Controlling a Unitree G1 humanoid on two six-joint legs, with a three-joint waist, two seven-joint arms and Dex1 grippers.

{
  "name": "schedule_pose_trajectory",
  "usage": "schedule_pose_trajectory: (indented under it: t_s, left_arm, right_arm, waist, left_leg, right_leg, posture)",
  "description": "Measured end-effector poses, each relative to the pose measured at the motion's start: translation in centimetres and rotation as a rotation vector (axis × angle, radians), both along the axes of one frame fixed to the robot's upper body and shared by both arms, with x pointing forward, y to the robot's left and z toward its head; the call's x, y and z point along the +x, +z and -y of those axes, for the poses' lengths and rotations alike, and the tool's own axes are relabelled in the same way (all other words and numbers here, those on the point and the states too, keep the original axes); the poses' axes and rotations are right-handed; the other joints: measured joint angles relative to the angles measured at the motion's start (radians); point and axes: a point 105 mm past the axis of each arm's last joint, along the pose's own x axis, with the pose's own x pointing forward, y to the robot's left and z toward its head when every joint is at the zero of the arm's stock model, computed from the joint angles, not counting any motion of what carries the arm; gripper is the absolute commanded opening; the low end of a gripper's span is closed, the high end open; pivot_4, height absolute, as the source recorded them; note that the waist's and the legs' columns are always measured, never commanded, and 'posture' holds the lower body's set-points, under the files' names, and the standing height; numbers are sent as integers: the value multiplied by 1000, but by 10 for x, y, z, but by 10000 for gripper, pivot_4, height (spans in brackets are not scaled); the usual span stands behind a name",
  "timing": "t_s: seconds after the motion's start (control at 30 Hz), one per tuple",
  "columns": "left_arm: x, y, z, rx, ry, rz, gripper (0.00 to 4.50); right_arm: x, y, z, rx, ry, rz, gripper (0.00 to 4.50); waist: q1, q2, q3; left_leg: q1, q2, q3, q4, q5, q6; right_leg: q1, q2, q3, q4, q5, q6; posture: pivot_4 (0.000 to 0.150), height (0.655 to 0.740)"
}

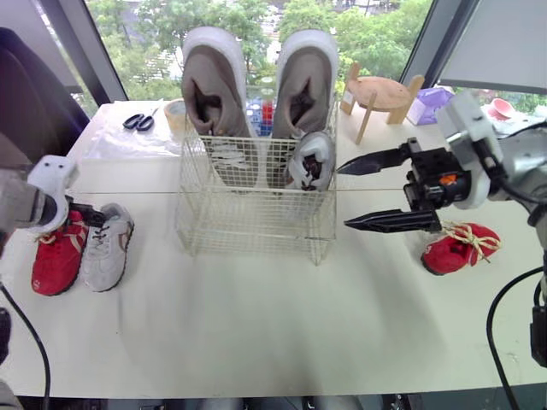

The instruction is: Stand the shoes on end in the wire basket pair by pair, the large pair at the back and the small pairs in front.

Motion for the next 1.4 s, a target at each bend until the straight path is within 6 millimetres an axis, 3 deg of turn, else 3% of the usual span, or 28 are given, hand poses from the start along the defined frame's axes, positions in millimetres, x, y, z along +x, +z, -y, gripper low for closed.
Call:
schedule_pose_trajectory:
  t_s: [0.07,0.27,0.33,0.47,0.57,0.8,0.97,1.17,1.4]
  left_arm:
    - [12,-4,4,10,-39,-10,37891]
    - [32,-15,11,66,-138,-53,8100]
    - [35,-14,10,86,-149,-59,470]
    - [36,-14,10,109,-176,-71,470]
    - [35,-12,8,98,-163,-67,11881]
    - [29,1,5,-17,-27,-28,44052]
    - [23,20,0,-55,71,16,44052]
    - [13,54,1,-7,50,78,44052]
    - [20,49,19,3,-46,73,44052]
  right_arm:
    - [0,0,-2,13,2,0,45000]
    - [-2,-4,-8,30,-7,-2,45000]
    - [-3,-7,-9,35,-21,-13,45000]
    - [-5,-6,-10,44,-31,-7,45000]
    - [-5,-4,-10,54,-36,-6,45000]
    - [0,-5,-10,62,-45,-4,45000]
    - [2,-7,-10,54,-49,7,45000]
    - [6,-8,-9,61,-59,-5,45000]
    - [13,-11,-13,82,-51,-16,45000]
  waist:
    - [4,-1,0]
    - [12,-1,0]
    - [17,-1,0]
    - [19,-1,0]
    - [18,-1,0]
    - [17,-4,0]
    - [12,-4,0]
    - [6,-5,0]
    - [2,-5,0]
  left_leg:
    - [0,0,0,1,0,1]
    - [0,0,0,1,0,3]
    - [0,0,0,2,0,3]
    - [0,0,-1,3,0,3]
    - [0,0,-1,3,0,3]
    - [0,0,-1,3,0,3]
    - [0,0,-1,3,0,3]
    - [0,0,-1,3,0,3]
    - [0,0,-2,9,0,3]
  right_leg:
    - [1,0,-1,0,0,0]
    - [1,-1,-2,0,0,1]
    - [1,-1,-2,0,0,1]
    - [1,-1,-2,2,0,1]
    - [1,-1,-2,2,0,1]
    - [1,-1,-2,2,1,2]
    - [1,-1,-2,2,1,2]
    - [-1,-2,-2,11,1,2]
    - [-1,-1,-2,12,1,2]
  posture:
    - [1500,7400]
    - [1500,7400]
    - [1500,7400]
    - [1500,7400]
    - [1500,7400]
    - [1500,7400]
    - [1500,7400]
    - [1500,7400]
    - [1500,7400]
